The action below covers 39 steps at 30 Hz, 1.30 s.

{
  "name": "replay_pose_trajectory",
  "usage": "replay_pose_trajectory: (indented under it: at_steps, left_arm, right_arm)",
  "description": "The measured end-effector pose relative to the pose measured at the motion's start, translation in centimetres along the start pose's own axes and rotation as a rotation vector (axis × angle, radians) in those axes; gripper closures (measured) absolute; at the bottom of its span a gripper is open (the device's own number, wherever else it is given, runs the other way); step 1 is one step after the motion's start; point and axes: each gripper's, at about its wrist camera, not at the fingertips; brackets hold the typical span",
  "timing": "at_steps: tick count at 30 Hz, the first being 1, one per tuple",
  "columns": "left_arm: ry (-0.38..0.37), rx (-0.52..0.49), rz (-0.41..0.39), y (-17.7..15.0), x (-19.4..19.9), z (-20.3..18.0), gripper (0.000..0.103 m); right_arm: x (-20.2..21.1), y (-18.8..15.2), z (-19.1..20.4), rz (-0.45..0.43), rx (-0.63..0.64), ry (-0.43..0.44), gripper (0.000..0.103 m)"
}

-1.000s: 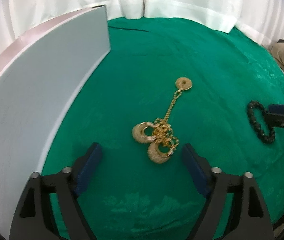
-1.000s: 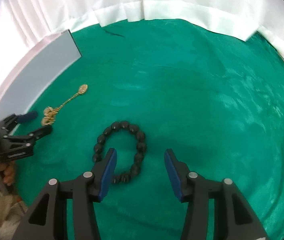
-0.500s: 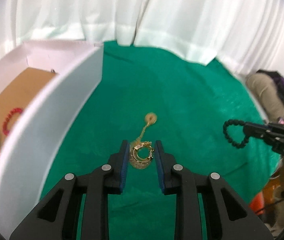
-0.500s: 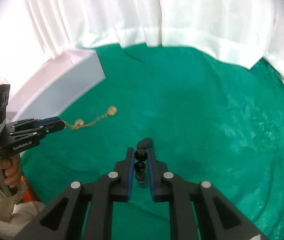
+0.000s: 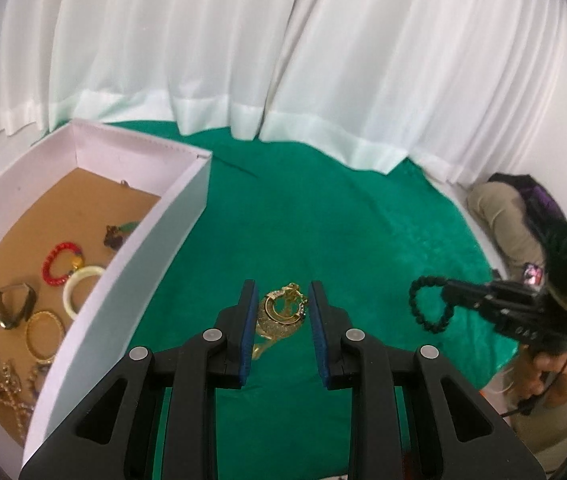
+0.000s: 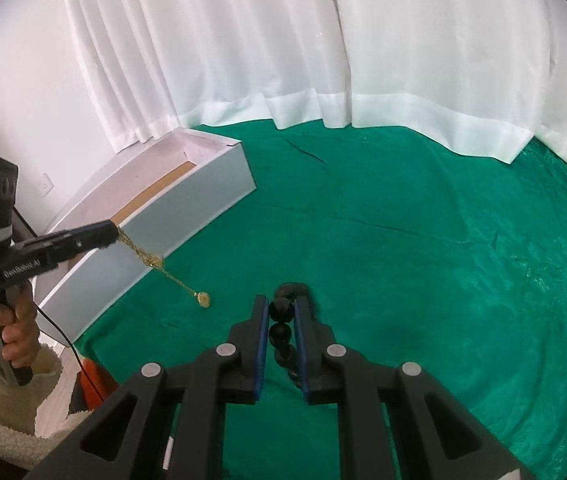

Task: Organize jewelry
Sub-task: 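Carry the gold chain and black bracelet into the white box and release both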

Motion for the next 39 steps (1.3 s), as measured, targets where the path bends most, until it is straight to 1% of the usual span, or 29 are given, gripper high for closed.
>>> replay_pose_trajectory:
  at_steps: [2, 7, 14, 21, 25, 29, 33, 36, 39]
  left_arm:
    - [-0.012, 0.01, -0.017, 0.4, 1.1, 0.1, 0.079]
    - [-0.013, 0.017, -0.071, 1.2, 4.1, 0.5, 0.079]
    - [-0.038, 0.067, -0.105, 3.1, 8.6, 2.4, 0.079]
    - [-0.015, 0.126, -0.154, 5.8, 13.0, 6.2, 0.079]
    - [0.04, 0.145, -0.177, 7.3, 14.3, 8.9, 0.079]
    - [0.144, 0.148, -0.202, 8.9, 14.0, 11.7, 0.079]
    - [0.223, 0.168, -0.202, 10.3, 12.1, 15.0, 0.079]
    - [0.278, 0.186, -0.187, 11.0, 9.5, 18.0, 0.079]
    - [0.317, 0.202, -0.161, 11.5, 6.7, 20.3, 0.079]
  right_arm:
    - [0.3, 0.1, 0.3, -0.009, 0.005, 0.005, 0.09]
    - [1.1, 0.6, 1.6, -0.024, 0.025, 0.035, 0.09]
    - [1.0, 2.5, 3.9, -0.021, 0.097, 0.081, 0.09]
    - [-0.2, 7.1, 7.0, -0.024, 0.208, 0.138, 0.09]
    - [-1.6, 10.6, 9.0, -0.037, 0.26, 0.186, 0.09]
    - [-3.7, 13.9, 11.2, -0.045, 0.3, 0.222, 0.09]
    - [-7.5, 17.2, 13.2, -0.016, 0.314, 0.277, 0.09]
    - [-11.6, 19.1, 14.4, 0.035, 0.314, 0.315, 0.09]
    - [-15.9, 20.2, 15.4, 0.093, 0.318, 0.329, 0.09]
Point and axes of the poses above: each gripper's, at about its wrist camera, not at the fingertips, and x roughly against the way its jaws point, z to its left, y to its top, and after that the axes turned 14 degrees about y, right-handed
